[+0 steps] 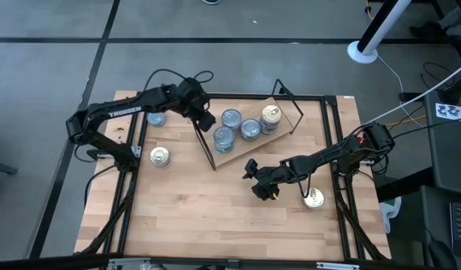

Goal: Stack canned seafood by type on shelf
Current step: Stack the blue and pink tuna can on the shelf on top of the other blue and pink tuna can

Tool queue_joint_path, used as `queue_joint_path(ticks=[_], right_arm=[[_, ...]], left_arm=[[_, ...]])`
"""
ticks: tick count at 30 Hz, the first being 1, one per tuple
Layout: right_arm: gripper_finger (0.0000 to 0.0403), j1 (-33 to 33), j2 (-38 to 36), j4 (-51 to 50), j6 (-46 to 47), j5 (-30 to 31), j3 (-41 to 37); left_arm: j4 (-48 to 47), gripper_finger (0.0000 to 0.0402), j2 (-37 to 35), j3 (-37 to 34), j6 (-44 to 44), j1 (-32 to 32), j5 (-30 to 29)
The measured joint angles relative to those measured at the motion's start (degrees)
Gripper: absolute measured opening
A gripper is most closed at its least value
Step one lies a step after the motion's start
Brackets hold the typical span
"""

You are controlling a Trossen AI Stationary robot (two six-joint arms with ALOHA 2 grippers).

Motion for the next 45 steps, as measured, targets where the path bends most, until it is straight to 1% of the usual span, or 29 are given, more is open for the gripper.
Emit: queue_joint_path(ticks=[6, 10, 14, 18, 23, 26, 33, 36, 40, 45], right_arm=[[0.0294, 0.00, 0.00, 0.01, 0.00, 0.00, 0.00], [0.0294, 0.00, 0.00, 0.01, 0.07, 0.02, 0.00], [0.0294, 0.00, 0.00, 0.01, 1.66, 0.00, 0.00], [0.0294, 0.00, 0.00, 0.01, 2.23, 0.00, 0.00], [0.0294, 0.00, 0.00, 0.04, 2.97, 0.00, 0.00], [0.0294, 0.00, 0.00, 0.06, 5.28, 0.00, 0.00], [0.0294, 0.00, 0.00, 0.04, 7.67, 0.00, 0.00], [0.0294, 0.00, 0.00, 0.06, 7.72, 0.00, 0.00], [0.0294, 0.00, 0.00, 0.06, 7.74, 0.00, 0.00], [0.0294, 0.01, 0.00, 0.06, 7.74, 0.00, 0.00]], left_arm=[[-0.57, 0.0086, -3.90, 0.04, 2.30, 1.55, 0.11], [-3.68, 0.0088, -6.64, 0.07, 5.44, 2.56, 0.14], [-11.81, 0.0088, -9.23, 0.11, 7.59, 3.04, 0.13], [-23.00, 0.0088, -10.83, 0.13, 6.39, 2.21, 0.12], [-38.58, 0.0084, -10.99, 0.13, 4.10, -2.01, -0.69], [-42.38, 0.0079, -11.19, -1.65, 0.67, -6.27, -2.25], [-41.54, 0.0079, -11.25, -8.55, -6.46, -16.40, -3.15], [-41.42, 0.0081, -11.25, -11.69, -10.50, -19.82, -5.11], [-39.00, 0.0081, -11.25, -15.75, -14.22, -22.50, -7.91], [-34.59, 0.0081, -11.25, -20.64, -17.19, -23.98, -9.07]])
